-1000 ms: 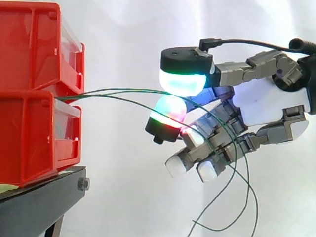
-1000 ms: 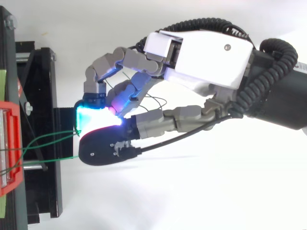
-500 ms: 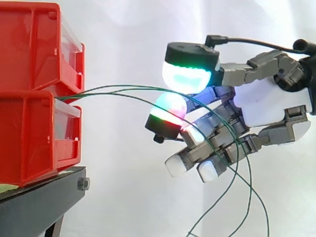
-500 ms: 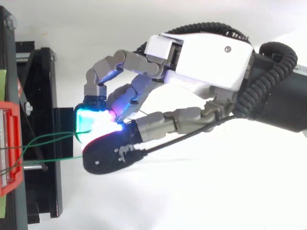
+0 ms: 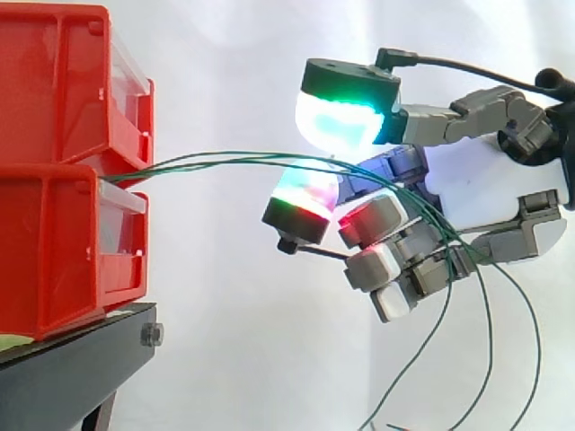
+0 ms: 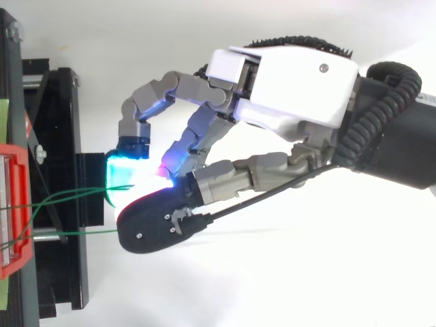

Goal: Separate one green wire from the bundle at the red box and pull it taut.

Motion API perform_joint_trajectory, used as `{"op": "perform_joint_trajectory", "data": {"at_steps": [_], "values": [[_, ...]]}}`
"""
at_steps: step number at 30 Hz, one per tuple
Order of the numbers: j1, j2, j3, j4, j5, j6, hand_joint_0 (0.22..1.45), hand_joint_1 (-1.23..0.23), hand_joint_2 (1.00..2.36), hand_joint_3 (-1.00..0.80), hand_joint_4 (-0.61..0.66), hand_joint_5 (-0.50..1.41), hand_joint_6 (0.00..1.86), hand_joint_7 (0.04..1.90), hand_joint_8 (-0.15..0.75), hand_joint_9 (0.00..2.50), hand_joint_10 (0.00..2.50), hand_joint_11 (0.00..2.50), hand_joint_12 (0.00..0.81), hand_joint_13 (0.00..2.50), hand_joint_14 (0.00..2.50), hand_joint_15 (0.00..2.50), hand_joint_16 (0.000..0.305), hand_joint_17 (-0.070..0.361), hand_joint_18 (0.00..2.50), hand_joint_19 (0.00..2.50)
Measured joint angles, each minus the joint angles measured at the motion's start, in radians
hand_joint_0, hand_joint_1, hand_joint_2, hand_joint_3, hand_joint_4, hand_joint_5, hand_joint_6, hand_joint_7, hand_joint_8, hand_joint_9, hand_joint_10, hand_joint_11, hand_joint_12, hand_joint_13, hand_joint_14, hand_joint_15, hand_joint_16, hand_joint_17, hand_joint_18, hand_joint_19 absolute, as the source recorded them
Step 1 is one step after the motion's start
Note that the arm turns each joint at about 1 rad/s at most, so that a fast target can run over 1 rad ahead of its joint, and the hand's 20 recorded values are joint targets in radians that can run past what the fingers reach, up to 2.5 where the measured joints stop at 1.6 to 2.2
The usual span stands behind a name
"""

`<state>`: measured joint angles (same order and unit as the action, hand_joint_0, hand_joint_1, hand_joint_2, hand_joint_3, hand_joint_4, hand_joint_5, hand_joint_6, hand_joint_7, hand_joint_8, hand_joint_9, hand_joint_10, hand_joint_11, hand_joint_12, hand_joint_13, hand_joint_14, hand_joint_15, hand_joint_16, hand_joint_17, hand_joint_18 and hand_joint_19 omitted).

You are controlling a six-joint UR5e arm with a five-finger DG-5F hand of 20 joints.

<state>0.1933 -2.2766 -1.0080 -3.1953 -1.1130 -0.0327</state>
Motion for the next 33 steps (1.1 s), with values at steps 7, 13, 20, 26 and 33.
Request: {"op": "perform_joint_trajectory", "data": {"at_steps": [7,13,20,26,33], "values": [[0.000,0.000,0.000,0.000,0.000,0.000,0.62,-0.70,1.01,-0.38,0.13,-0.18,0.88,0.97,0.282,1.19,0.02,1.39,0.349,1.11,0.03,1.21,0.056,0.125,0.77,0.78],[0.000,0.000,0.000,0.000,0.000,0.001,0.64,-0.80,1.02,-0.29,0.10,-0.19,0.89,0.98,0.277,1.13,0.02,1.36,0.354,1.06,0.03,1.18,0.056,0.126,0.75,0.76],[0.000,0.000,0.000,0.000,-0.002,0.001,0.50,-0.59,1.00,-0.50,0.14,-0.17,0.86,0.94,0.308,1.10,0.02,1.14,0.401,0.83,0.03,0.72,0.061,0.138,0.73,0.69],[0.000,0.000,0.003,0.000,-0.004,0.000,0.57,-0.53,1.01,-0.39,0.12,-0.16,0.83,1.00,0.289,1.11,0.03,0.95,0.374,0.76,0.02,0.61,0.056,0.126,0.68,0.69],[-0.004,0.000,0.004,-0.004,-0.005,0.000,0.58,-0.69,1.02,-0.24,0.11,-0.16,0.84,1.04,0.278,1.06,0.03,0.91,0.367,0.71,0.02,0.58,0.056,0.126,0.64,0.68]]}}
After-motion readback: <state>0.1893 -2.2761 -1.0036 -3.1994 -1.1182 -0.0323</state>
